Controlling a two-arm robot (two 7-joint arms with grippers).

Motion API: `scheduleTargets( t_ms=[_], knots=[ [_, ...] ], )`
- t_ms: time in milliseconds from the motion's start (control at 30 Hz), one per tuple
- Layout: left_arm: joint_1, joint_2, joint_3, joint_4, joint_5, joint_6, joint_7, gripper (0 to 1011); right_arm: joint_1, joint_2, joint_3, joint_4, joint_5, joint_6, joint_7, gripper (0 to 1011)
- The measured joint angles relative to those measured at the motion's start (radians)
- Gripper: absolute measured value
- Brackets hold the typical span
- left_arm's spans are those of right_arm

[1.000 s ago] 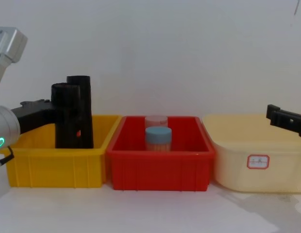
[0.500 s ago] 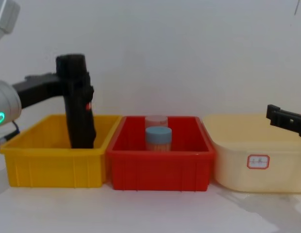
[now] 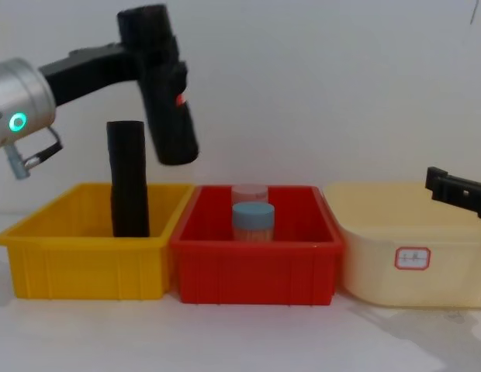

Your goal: Pick up the garbage bag with the one hand and transfer it to the other hand.

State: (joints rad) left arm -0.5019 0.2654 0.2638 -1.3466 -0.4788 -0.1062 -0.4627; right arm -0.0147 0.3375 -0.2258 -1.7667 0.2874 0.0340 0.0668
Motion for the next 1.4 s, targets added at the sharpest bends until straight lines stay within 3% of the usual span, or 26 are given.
scheduleTargets(
  t_ms=[600,1033,1400],
  knots=[
    [-0.065,-0.044,0.072,0.02,-0.112,0.073,-0.156,516,0.0,0.0,0.0,0.0,0.0,0.0,0.0,1000],
    [-0.138,-0.109,0.16,0.144,-0.172,0.147,-0.278,516,0.0,0.0,0.0,0.0,0.0,0.0,0.0,1001],
    [-0.173,-0.14,0.203,0.219,-0.188,0.169,-0.317,516,0.0,0.0,0.0,0.0,0.0,0.0,0.0,1001]
  ],
)
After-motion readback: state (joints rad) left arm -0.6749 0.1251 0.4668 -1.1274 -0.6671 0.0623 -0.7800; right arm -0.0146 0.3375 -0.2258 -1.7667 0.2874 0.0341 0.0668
